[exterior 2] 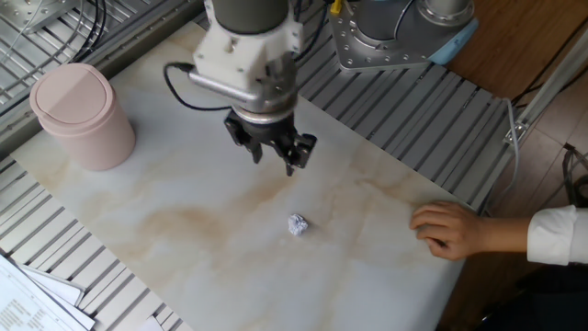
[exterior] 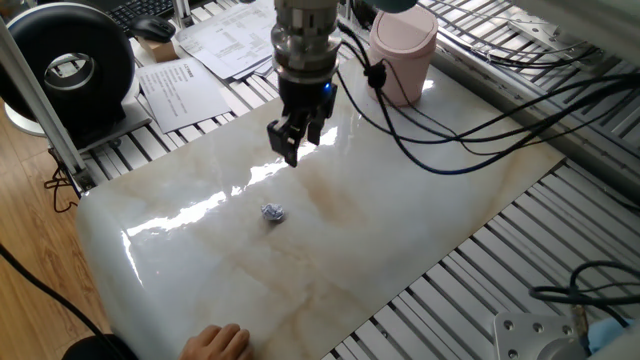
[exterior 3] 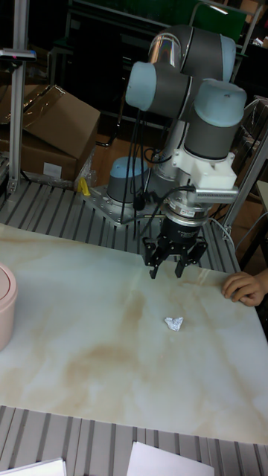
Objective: Put the garbage in the trash can
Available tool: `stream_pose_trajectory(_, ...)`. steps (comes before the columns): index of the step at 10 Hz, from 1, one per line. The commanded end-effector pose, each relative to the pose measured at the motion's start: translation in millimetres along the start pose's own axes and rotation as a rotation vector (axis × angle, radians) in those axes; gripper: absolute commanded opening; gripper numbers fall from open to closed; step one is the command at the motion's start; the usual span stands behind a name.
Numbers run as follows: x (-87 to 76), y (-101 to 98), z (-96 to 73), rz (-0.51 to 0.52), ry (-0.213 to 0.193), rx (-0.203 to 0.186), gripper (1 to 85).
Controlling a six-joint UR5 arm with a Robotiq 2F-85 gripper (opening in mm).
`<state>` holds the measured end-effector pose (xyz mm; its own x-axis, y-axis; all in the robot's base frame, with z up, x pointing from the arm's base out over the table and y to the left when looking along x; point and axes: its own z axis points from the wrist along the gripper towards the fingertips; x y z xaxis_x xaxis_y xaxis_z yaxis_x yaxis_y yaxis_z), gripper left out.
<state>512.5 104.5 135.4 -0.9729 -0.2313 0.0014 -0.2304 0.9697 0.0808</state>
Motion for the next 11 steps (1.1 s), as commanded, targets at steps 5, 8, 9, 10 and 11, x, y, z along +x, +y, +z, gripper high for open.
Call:
stream_pose_trajectory(5, -18.5, 26.8, 45.0, 0.041, -0.002, 0.033, 59.3)
stream_pose_trajectory(8, -43.5, 39.5, 77.6, 0.064, -0.043, 0.013, 60.3)
stream_pose_trajectory(9, -46.7, 40.7, 88.2, 0.078, -0.047, 0.024, 60.0)
stream_pose_trajectory(10, -41.6, 40.5, 79.0, 0.061, -0.050, 0.014, 58.7)
stream_pose_trajectory(11, -42.1, 45.7, 79.0, 0.057, -0.051, -0.006, 58.7)
